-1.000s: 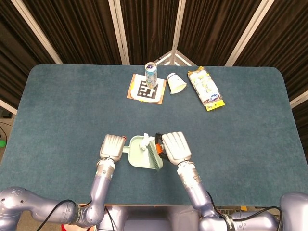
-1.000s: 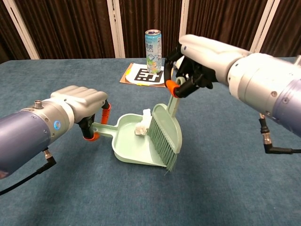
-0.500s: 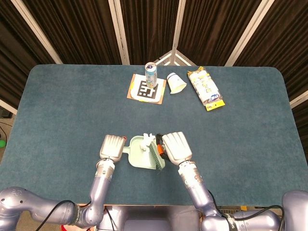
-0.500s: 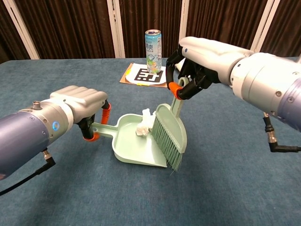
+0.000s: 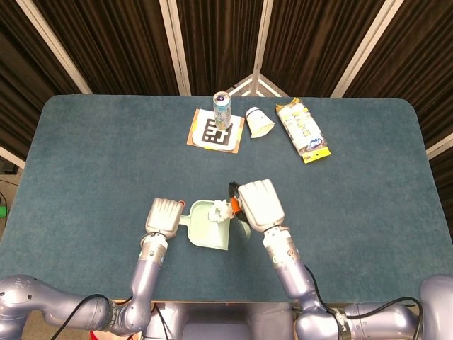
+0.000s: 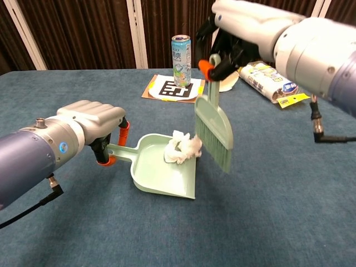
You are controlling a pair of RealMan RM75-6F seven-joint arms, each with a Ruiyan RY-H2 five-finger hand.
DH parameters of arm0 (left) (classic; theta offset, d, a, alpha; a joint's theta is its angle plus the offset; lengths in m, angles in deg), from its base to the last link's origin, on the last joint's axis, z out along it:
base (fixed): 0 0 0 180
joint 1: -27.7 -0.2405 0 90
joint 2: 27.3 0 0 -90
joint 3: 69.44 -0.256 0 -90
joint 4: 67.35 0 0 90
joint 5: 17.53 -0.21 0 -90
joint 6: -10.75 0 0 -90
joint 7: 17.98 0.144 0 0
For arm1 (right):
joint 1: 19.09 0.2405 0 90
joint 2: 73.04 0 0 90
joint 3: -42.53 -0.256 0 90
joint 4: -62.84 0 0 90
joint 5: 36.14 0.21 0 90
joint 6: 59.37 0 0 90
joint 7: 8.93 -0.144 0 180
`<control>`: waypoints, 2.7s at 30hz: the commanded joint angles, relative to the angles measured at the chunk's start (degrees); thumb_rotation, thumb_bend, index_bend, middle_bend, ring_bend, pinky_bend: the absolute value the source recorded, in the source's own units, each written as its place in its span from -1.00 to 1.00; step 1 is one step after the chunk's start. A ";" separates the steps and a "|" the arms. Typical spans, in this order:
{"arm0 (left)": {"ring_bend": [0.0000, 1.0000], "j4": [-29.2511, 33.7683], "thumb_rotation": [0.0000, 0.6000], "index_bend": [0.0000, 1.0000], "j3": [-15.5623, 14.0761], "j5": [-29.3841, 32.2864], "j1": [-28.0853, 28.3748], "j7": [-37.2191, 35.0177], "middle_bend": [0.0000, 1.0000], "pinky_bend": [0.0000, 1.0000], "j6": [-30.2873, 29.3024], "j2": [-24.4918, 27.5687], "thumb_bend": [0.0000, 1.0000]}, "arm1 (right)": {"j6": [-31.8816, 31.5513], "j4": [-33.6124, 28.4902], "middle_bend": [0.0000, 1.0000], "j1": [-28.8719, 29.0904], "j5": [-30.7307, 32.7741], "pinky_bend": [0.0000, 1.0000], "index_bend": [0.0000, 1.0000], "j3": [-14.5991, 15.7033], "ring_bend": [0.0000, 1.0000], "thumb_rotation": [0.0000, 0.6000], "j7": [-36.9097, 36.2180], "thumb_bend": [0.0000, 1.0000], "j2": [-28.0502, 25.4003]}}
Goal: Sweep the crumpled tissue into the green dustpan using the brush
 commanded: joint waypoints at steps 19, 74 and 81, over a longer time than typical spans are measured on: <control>0.94 -0.38 1.00 0.14 0.17 0.35 0.04 -0.61 0.99 1.00 0.37 0.08 0.17 | -0.45 10.47 0.64 -1.62 -2.77 1.00 0.81 5.65 0.66 1.00 -3.04 1.00 2.70; 0.94 -1.90 1.00 0.14 -0.13 0.70 0.24 -0.81 0.99 1.00 0.68 -2.33 0.17 | 4.13 0.11 0.62 -3.48 -1.69 1.00 0.76 4.90 0.68 1.00 -10.44 1.00 8.66; 0.94 -1.97 1.00 0.14 -0.15 0.44 0.16 -0.87 0.99 1.00 0.62 -2.26 0.17 | 2.95 0.66 0.62 -2.63 -5.27 1.00 0.76 4.11 0.68 1.00 -10.23 1.00 9.24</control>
